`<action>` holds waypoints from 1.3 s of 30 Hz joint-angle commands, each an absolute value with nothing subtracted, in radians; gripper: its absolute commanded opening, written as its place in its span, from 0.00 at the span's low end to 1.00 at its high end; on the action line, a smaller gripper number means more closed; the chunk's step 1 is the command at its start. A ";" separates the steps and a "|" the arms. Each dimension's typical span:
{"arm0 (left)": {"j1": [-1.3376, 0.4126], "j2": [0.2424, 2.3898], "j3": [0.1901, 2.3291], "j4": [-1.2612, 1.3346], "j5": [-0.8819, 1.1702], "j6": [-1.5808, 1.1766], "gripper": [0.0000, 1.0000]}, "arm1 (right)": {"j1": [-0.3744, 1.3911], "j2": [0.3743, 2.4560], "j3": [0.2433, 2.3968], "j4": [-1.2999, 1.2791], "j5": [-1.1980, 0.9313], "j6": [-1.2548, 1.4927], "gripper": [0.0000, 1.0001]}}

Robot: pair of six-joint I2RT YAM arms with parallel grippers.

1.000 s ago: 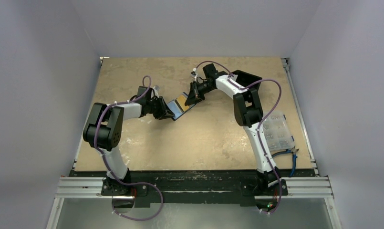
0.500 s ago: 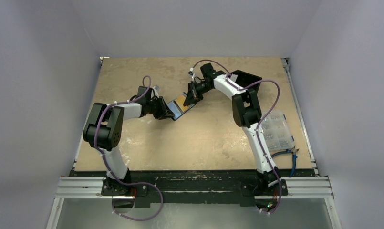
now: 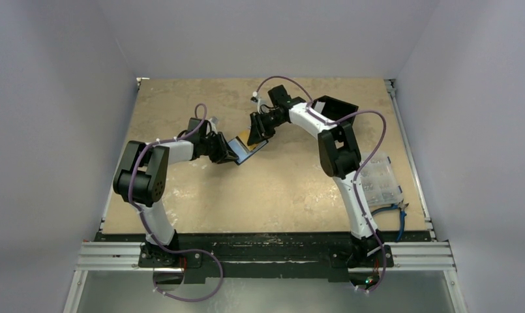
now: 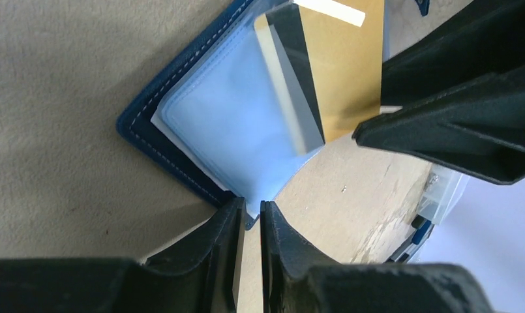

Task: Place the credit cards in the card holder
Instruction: Insert the credit card into the card holder.

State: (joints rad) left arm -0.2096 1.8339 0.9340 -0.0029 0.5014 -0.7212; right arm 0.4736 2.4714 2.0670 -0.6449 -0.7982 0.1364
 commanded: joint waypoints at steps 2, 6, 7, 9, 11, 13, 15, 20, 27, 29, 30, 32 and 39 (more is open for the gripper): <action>-0.200 1.769 0.923 -0.105 0.461 -0.683 0.20 | 0.517 2.413 2.050 -0.550 -0.567 0.053 0.39; -0.181 1.753 0.919 -0.109 0.466 -0.682 0.20 | 0.538 2.425 2.092 -0.570 -0.460 0.013 0.45; -0.175 1.754 0.922 -0.112 0.472 -0.679 0.20 | 0.538 2.452 2.127 -0.605 -0.442 0.006 0.46; -0.168 1.754 0.927 -0.120 0.473 -0.673 0.20 | 0.538 2.481 2.183 -0.661 -0.428 0.005 0.46; -0.162 1.752 0.928 -0.124 0.473 -0.671 0.20 | 0.538 2.471 2.166 -0.651 -0.437 0.005 0.46; -0.158 1.751 0.931 -0.121 0.477 -0.673 0.20 | 0.536 2.455 2.130 -0.627 -0.444 0.020 0.46; -0.158 1.753 0.936 -0.117 0.490 -0.679 0.20 | 0.528 2.454 2.122 -0.629 -0.465 0.047 0.41; -0.158 1.744 0.956 -0.096 0.548 -0.702 0.20 | 0.503 2.457 2.097 -0.617 -0.582 0.125 0.35; -0.158 1.729 0.986 -0.084 0.585 -0.722 0.20 | 0.471 2.495 2.117 -0.653 -0.640 0.168 0.19; -0.158 1.734 0.988 -0.059 0.599 -0.744 0.20 | 0.468 2.500 2.121 -0.662 -0.653 0.164 0.16; -0.158 1.739 0.990 -0.044 0.607 -0.758 0.20 | 0.469 2.504 2.125 -0.667 -0.659 0.161 0.13; -0.158 1.756 0.998 -0.018 0.616 -0.785 0.19 | 0.468 2.524 2.148 -0.684 -0.685 0.150 0.06; -0.158 1.841 1.027 0.013 0.553 -0.810 0.11 | 0.468 2.578 2.235 -0.767 -0.690 0.124 0.00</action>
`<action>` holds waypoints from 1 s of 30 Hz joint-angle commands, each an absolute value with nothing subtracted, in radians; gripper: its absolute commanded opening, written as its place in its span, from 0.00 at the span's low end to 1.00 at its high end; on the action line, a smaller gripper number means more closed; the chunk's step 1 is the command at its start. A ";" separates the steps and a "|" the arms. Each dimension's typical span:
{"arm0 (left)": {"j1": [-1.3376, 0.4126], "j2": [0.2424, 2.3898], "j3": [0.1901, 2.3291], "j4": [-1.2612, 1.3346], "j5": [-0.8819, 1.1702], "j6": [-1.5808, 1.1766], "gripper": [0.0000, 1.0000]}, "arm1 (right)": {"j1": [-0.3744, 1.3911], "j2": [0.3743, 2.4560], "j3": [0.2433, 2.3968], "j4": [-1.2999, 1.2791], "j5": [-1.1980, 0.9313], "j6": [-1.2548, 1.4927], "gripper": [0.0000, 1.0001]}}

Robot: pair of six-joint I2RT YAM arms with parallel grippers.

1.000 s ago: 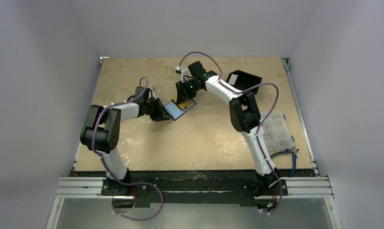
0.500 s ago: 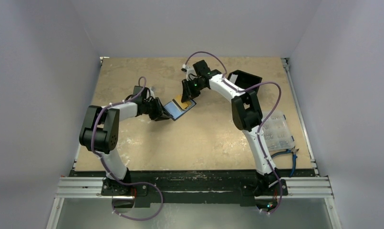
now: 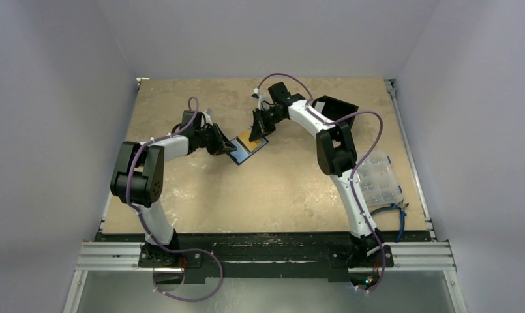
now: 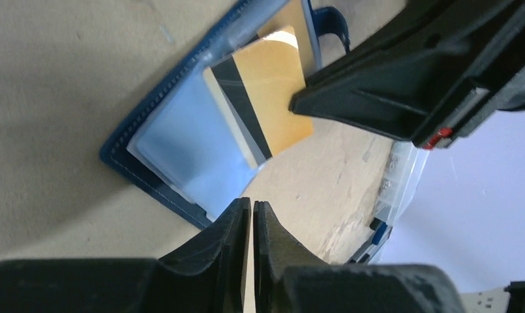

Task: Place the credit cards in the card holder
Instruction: Insert the credit card into the card holder.

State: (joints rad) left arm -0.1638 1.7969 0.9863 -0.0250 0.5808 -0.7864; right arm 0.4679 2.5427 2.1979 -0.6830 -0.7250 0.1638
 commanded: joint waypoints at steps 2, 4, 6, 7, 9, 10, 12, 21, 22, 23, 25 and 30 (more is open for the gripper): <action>-0.158 1.851 1.024 0.003 0.519 -0.804 0.05 | 0.468 2.579 2.244 -0.783 -0.688 0.112 0.00; -0.158 1.854 1.018 0.002 0.489 -0.800 0.02 | 0.468 2.584 2.258 -0.797 -0.687 0.103 0.00; -0.158 1.848 1.010 -0.033 0.464 -0.799 0.00 | 0.468 2.594 2.271 -0.812 -0.692 0.091 0.00; -0.158 1.841 1.002 -0.035 0.452 -0.798 0.00 | 0.468 2.600 2.278 -0.821 -0.694 0.081 0.00; -0.158 1.828 0.990 -0.038 0.428 -0.796 0.00 | 0.466 2.612 2.287 -0.833 -0.705 0.062 0.00; -0.158 1.826 0.985 -0.041 0.420 -0.794 0.00 | 0.467 2.617 2.291 -0.834 -0.705 0.056 0.00; -0.158 1.828 0.977 -0.044 0.416 -0.793 0.00 | 0.468 2.628 2.300 -0.834 -0.711 0.046 0.00; -0.158 1.844 0.936 -0.017 0.388 -0.801 0.00 | 0.473 2.652 2.328 -0.847 -0.749 0.018 0.00; -0.158 1.845 0.934 -0.017 0.384 -0.798 0.00 | 0.476 2.654 2.329 -0.853 -0.755 0.008 0.00; -0.158 1.845 0.932 -0.016 0.380 -0.797 0.00 | 0.480 2.656 2.330 -0.860 -0.756 0.005 0.00; -0.158 1.845 0.930 -0.015 0.377 -0.794 0.00 | 0.490 2.655 2.329 -0.870 -0.757 -0.032 0.00; -0.158 1.844 0.929 -0.015 0.376 -0.796 0.00 | 0.516 2.639 2.309 -0.855 -0.747 -0.040 0.00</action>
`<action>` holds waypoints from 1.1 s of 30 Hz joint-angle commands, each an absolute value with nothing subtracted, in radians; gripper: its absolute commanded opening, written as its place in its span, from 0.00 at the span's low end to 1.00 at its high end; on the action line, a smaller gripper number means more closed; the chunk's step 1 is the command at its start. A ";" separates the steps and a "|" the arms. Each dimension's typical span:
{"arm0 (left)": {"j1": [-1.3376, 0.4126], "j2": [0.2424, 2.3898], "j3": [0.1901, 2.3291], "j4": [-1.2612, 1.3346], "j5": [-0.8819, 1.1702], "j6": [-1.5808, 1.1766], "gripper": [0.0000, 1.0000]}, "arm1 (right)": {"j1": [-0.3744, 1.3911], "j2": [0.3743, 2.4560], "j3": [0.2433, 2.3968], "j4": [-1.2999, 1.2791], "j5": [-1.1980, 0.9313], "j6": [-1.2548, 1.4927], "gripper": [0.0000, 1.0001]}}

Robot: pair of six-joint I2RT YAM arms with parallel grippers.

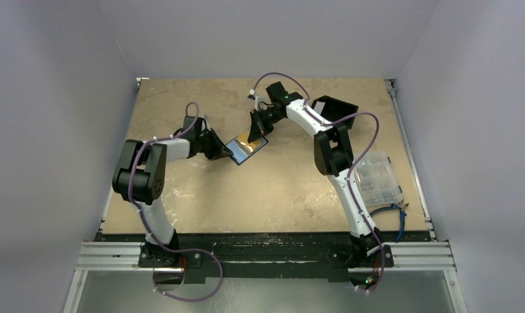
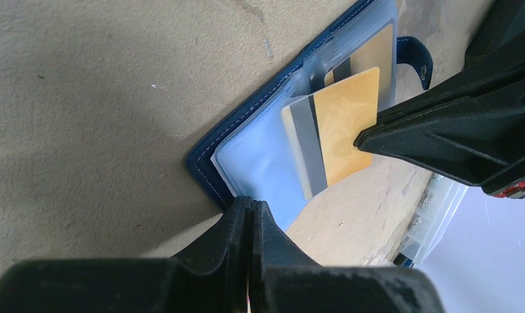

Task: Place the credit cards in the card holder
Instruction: Insert the credit card into the card holder.

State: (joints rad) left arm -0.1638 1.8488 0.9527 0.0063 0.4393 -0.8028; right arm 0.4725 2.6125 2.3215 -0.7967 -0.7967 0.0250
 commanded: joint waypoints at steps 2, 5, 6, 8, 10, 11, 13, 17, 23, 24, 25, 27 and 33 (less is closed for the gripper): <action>-0.158 1.842 0.928 -0.015 0.376 -0.795 0.00 | 0.527 2.635 2.299 -0.848 -0.741 -0.046 0.00; -0.158 1.839 0.928 -0.015 0.377 -0.796 0.00 | 0.537 2.624 2.278 -0.831 -0.735 -0.039 0.00; -0.158 1.838 0.928 -0.016 0.377 -0.797 0.00 | 0.539 2.621 2.272 -0.827 -0.735 -0.038 0.00; -0.158 1.837 0.928 -0.015 0.377 -0.796 0.00 | 0.548 2.613 2.258 -0.816 -0.732 -0.035 0.00; -0.158 1.838 0.926 -0.015 0.380 -0.797 0.00 | 0.557 2.605 2.242 -0.803 -0.724 -0.028 0.01; -0.158 1.839 0.925 -0.015 0.385 -0.797 0.00 | 0.561 2.606 2.240 -0.802 -0.718 -0.026 0.01; -0.158 1.838 0.925 -0.015 0.389 -0.798 0.00 | 0.565 2.603 2.236 -0.793 -0.705 -0.016 0.03; -0.158 1.820 0.926 -0.015 0.399 -0.792 0.00 | 0.564 2.556 2.170 -0.718 -0.687 0.048 0.16; -0.158 1.771 0.934 -0.049 0.423 -0.761 0.00 | 0.563 2.473 2.103 -0.660 -0.629 0.131 0.25; -0.158 1.758 0.934 -0.058 0.426 -0.756 0.00 | 0.564 2.451 2.083 -0.648 -0.626 0.136 0.27; -0.158 1.743 0.933 -0.066 0.426 -0.749 0.00 | 0.564 2.430 2.061 -0.620 -0.633 0.157 0.29; -0.158 1.713 0.931 -0.093 0.428 -0.731 0.01 | 0.564 2.385 2.022 -0.586 -0.654 0.184 0.34; -0.156 1.642 0.911 -0.143 0.433 -0.693 0.06 | 0.564 2.350 2.014 -0.590 -0.694 0.188 0.46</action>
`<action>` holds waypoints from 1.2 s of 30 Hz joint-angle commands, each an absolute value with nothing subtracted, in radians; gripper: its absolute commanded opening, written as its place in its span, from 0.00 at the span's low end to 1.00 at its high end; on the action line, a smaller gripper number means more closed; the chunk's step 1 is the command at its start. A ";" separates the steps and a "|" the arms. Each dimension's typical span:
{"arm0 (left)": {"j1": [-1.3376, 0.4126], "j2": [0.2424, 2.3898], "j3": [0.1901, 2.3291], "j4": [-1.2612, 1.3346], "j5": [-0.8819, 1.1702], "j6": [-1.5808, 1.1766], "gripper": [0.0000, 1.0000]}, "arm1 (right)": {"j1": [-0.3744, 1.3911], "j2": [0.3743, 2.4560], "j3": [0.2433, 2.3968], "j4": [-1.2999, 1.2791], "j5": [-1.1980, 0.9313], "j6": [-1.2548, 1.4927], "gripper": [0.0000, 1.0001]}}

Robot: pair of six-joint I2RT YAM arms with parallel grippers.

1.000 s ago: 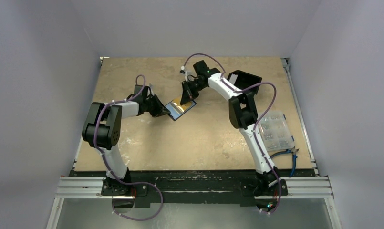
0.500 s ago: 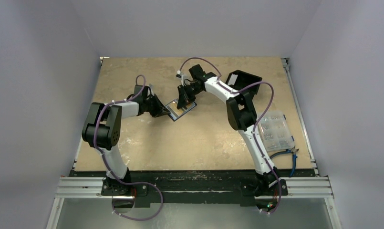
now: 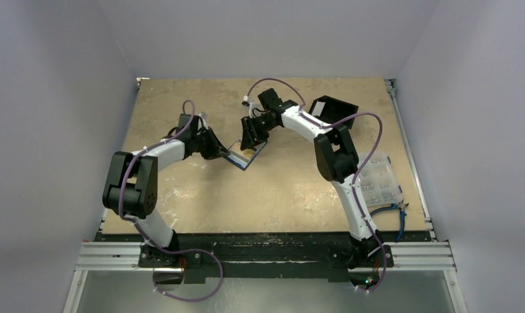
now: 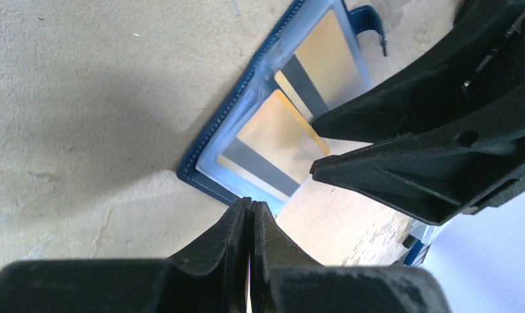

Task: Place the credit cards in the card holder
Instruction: Insert the credit card into the card holder, then close the card holder at the center of the board.

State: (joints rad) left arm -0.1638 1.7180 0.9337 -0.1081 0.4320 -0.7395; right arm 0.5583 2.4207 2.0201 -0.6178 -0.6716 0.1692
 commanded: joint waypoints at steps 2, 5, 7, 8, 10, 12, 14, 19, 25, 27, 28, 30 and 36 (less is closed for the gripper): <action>-0.157 1.620 0.899 -0.152 0.431 -0.689 0.08 | 0.564 2.353 2.017 -0.595 -0.687 0.172 0.46; -0.156 1.590 0.873 -0.157 0.439 -0.690 0.18 | 0.564 2.324 1.997 -0.571 -0.668 0.156 0.50; -0.156 1.574 0.844 -0.136 0.466 -0.707 0.26 | 0.564 2.296 1.979 -0.537 -0.643 0.170 0.53; -0.156 1.569 0.829 -0.124 0.480 -0.720 0.31 | 0.564 2.286 1.974 -0.524 -0.638 0.172 0.54; -0.156 1.566 0.795 -0.088 0.507 -0.751 0.38 | 0.563 2.284 1.977 -0.511 -0.638 0.177 0.54; -0.156 1.568 0.748 -0.022 0.530 -0.797 0.43 | 0.564 2.297 1.996 -0.520 -0.637 0.183 0.52; -0.156 1.571 0.700 0.084 0.545 -0.851 0.50 | 0.564 2.304 1.991 -0.503 -0.642 0.200 0.47; -0.158 1.605 0.610 0.300 0.555 -0.975 0.65 | 0.533 2.283 1.913 -0.416 -0.621 0.273 0.43; -0.173 1.689 0.565 0.459 0.538 -1.039 0.75 | 0.462 2.286 1.889 -0.377 -0.647 0.308 0.43; -0.180 1.714 0.555 0.509 0.528 -1.059 0.77 | 0.445 2.311 1.919 -0.412 -0.662 0.283 0.43; -0.183 1.722 0.551 0.524 0.520 -1.064 0.78 | 0.440 2.316 1.920 -0.412 -0.664 0.277 0.43; -0.190 1.732 0.550 0.543 0.503 -1.068 0.79 | 0.438 2.326 1.914 -0.400 -0.670 0.274 0.43; -0.196 1.689 0.535 0.503 0.429 -1.060 0.83 | 0.437 2.351 1.878 -0.393 -0.648 0.259 0.31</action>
